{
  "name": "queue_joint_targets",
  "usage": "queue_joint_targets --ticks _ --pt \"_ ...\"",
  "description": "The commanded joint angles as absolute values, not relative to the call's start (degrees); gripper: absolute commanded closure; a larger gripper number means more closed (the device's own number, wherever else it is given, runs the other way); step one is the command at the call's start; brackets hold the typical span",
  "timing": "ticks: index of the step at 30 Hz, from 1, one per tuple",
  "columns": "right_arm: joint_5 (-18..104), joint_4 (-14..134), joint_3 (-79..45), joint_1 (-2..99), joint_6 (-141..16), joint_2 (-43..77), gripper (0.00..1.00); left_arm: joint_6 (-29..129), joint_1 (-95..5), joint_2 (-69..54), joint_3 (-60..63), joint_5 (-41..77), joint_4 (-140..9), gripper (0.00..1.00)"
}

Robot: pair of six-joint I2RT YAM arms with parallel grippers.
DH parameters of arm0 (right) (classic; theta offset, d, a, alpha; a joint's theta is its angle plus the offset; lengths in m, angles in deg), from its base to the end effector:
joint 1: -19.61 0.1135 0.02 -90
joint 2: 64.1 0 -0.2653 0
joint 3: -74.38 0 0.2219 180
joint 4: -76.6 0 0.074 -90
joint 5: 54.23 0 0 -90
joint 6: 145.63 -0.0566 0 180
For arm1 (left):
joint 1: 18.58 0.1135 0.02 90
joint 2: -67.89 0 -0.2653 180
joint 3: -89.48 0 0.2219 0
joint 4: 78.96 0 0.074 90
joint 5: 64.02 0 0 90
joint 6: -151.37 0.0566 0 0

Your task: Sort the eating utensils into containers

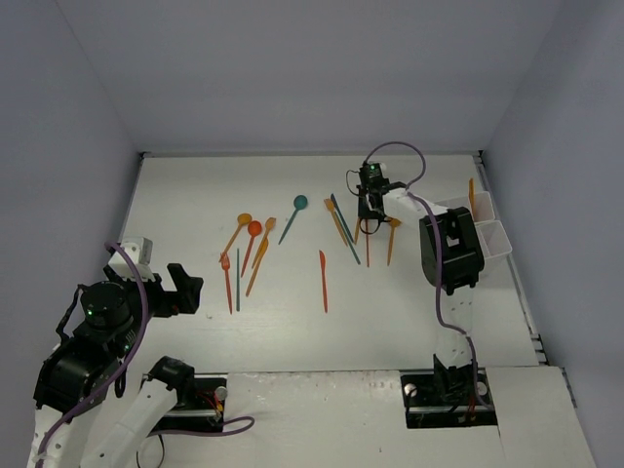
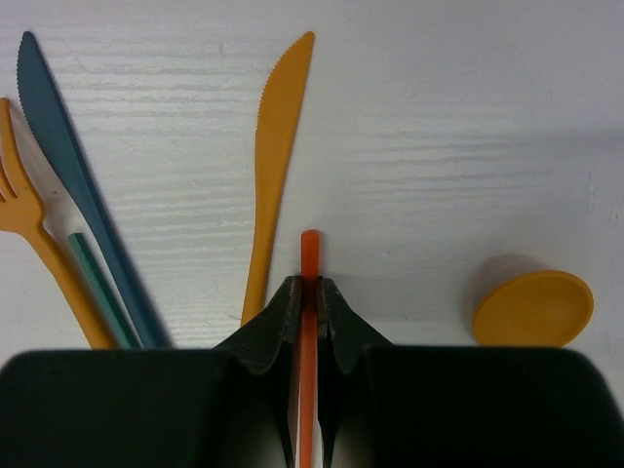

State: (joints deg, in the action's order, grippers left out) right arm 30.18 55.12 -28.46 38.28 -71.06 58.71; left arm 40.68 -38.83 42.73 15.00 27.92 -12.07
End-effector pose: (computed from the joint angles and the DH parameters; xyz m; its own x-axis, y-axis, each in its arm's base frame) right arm 0.4470 0.1452 0.1744 -0.6709 0.0528 -0.7397 -0.0736 0.9878 0.1373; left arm 0.0466 -0.0152 0.3552 -0.3765 -0.2375 -0.8955 0.1952 0.9245 -0.3273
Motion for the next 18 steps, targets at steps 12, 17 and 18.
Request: queue_joint_targets --ticks 12,17,18 --pt "33.7 55.8 -39.0 25.1 -50.4 32.2 1.00 40.3 -39.1 39.8 12.8 32.2 -14.7 0.08" --pt "32.5 60.5 -37.4 17.4 -44.6 28.5 1.00 40.1 -39.1 40.1 14.6 31.7 -16.4 0.08" --pt "31.8 62.6 -36.6 16.4 -44.1 28.1 1.00 40.0 -39.1 40.3 15.0 31.6 -16.7 0.08"
